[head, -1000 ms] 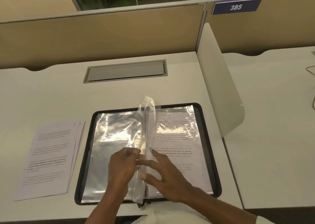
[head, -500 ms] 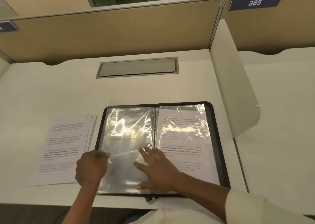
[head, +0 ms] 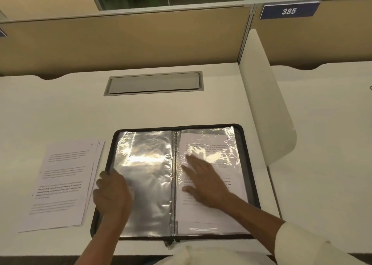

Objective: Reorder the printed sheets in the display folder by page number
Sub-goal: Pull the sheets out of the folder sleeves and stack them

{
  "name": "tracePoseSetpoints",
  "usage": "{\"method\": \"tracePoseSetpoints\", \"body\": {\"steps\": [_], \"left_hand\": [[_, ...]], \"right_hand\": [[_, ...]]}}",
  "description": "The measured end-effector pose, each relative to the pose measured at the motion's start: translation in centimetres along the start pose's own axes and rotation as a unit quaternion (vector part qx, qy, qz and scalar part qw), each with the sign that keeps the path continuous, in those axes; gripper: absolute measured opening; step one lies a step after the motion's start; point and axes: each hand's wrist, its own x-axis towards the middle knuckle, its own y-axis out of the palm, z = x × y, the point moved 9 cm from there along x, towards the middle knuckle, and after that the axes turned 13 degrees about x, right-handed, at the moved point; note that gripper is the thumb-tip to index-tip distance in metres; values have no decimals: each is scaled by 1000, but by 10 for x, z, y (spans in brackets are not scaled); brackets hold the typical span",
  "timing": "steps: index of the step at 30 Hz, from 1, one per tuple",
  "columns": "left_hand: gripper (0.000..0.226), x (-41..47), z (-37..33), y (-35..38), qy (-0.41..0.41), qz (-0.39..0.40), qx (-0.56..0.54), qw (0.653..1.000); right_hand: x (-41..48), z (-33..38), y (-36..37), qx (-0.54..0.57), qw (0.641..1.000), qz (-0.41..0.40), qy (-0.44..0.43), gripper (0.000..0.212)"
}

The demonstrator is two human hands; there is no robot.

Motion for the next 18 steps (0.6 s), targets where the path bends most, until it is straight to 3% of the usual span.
{"method": "tracePoseSetpoints", "body": {"steps": [4,8,10,14,18], "left_hand": [[48,-18,-69,-28,122,-57,-86,987],[43,-48,-141,-56,266,-74,-206,939],[46,-62,-167,-68,318,-78,-226,917],[44,-74,-198,-76,365,-72,-228,900],[37,-68,-207,-74,360,-50,-252,897]], "right_hand": [[4,-60,-49,-12,996,-45,71,85],[13,-111,-84,-14,988,-69,139,105],[21,-126,-100,-11,983,-96,155,99],[33,-136,-119,-74,975,-137,161,85],[31,-135,-114,-89,971,-164,150,78]]}}
